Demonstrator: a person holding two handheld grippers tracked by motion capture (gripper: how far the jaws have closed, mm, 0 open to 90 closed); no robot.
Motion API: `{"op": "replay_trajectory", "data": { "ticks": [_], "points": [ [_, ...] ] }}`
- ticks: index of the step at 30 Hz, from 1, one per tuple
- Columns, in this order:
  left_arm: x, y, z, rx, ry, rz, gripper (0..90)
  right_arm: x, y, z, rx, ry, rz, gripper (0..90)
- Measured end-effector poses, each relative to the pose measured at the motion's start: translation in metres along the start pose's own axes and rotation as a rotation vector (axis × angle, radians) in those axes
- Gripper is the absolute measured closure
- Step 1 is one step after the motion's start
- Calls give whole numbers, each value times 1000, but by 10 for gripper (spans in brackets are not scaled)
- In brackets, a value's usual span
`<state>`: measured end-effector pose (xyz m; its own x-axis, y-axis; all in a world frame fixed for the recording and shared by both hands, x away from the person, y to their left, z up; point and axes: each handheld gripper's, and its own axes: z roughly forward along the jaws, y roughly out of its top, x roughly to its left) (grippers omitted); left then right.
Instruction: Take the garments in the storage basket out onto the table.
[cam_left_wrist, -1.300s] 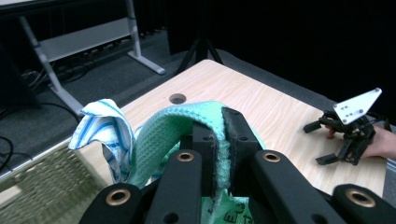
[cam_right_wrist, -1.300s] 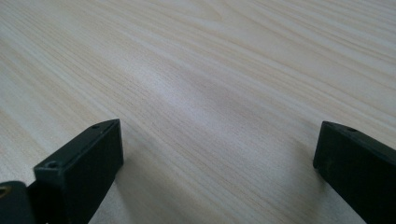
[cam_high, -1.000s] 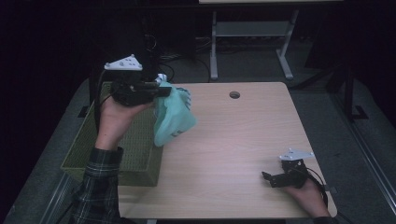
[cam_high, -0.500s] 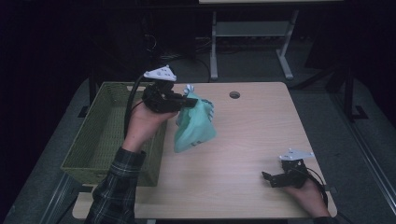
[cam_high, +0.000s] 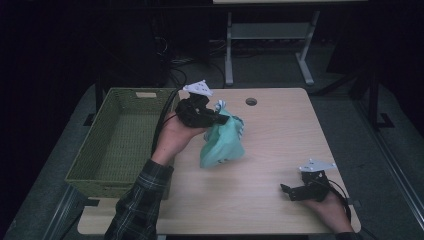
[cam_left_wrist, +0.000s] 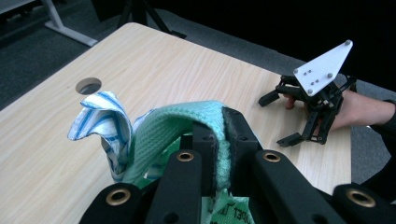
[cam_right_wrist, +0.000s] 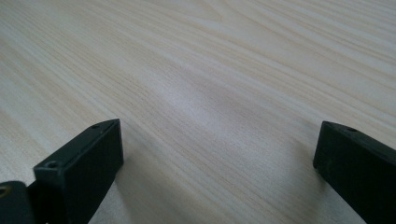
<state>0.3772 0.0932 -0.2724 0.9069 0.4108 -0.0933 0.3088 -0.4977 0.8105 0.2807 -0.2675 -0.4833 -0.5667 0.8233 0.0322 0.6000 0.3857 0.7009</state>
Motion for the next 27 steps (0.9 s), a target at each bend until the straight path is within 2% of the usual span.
{"op": "replay_trajectory", "data": {
  "ticks": [13,19,27],
  "points": [
    [-7,-8,42,57,-38,19,842,0,0,0,0,0,2,11],
    [-11,-14,59,92,-33,28,842,0,0,0,0,0,0,11],
    [-14,-29,84,142,-33,11,841,0,0,0,0,0,-1,11]
  ]
}}
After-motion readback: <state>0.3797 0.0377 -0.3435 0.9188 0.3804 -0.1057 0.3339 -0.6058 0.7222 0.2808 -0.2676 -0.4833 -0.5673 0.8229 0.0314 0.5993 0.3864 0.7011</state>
